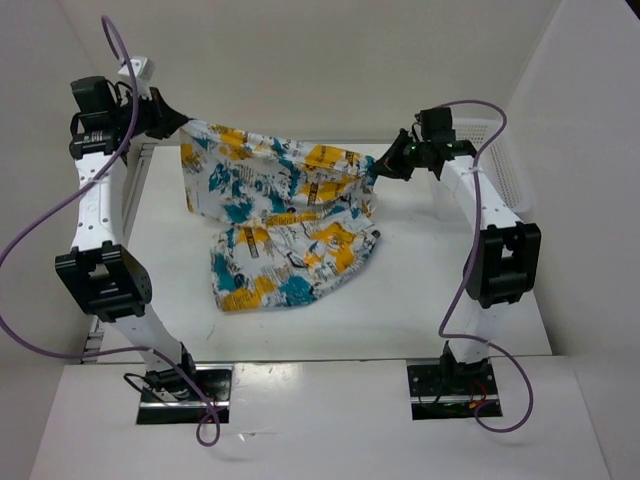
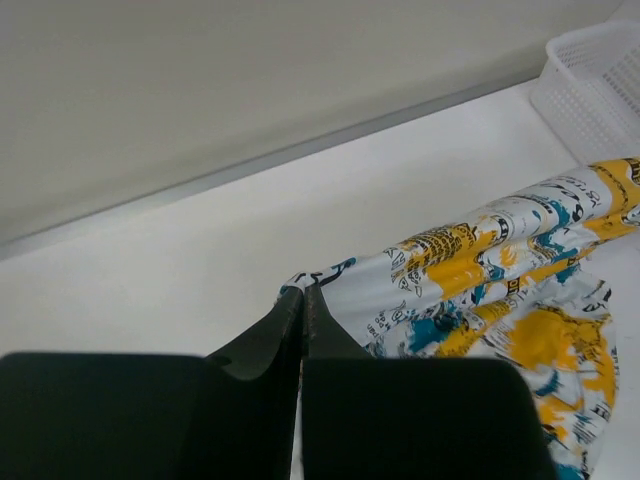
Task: Fold and stack the shorts
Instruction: Fold the shorts
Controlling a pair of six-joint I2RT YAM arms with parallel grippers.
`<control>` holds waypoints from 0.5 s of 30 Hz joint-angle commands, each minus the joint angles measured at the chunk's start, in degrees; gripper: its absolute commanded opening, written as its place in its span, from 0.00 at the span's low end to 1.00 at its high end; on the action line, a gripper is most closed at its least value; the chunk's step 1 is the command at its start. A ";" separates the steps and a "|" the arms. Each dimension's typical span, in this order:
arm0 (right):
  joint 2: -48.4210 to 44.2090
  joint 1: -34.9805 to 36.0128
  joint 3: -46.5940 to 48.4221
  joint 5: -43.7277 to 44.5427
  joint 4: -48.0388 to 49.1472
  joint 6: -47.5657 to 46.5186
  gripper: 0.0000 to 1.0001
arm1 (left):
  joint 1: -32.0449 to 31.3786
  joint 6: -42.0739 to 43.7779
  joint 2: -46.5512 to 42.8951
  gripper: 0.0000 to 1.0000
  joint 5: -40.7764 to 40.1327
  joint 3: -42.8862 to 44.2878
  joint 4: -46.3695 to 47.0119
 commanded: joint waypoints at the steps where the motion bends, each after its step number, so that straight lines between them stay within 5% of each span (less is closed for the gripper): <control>1: -3.24 -0.13 5.09 2.41 2.36 -2.46 0.00 | 1.46 1.74 -4.55 0.00 -0.80 2.04 8.74; 7: -0.26 -0.13 15.69 0.33 2.37 -1.76 0.00 | 1.46 1.74 -3.41 0.00 -0.10 5.27 10.68; 12: 7.12 0.92 48.54 0.30 -5.35 -2.62 0.00 | 3.82 1.74 -3.40 0.00 -0.10 17.66 8.93; 15: 13.71 1.46 71.82 1.89 -19.04 -4.82 0.01 | 4.97 1.74 -7.96 0.00 -0.10 18.65 8.39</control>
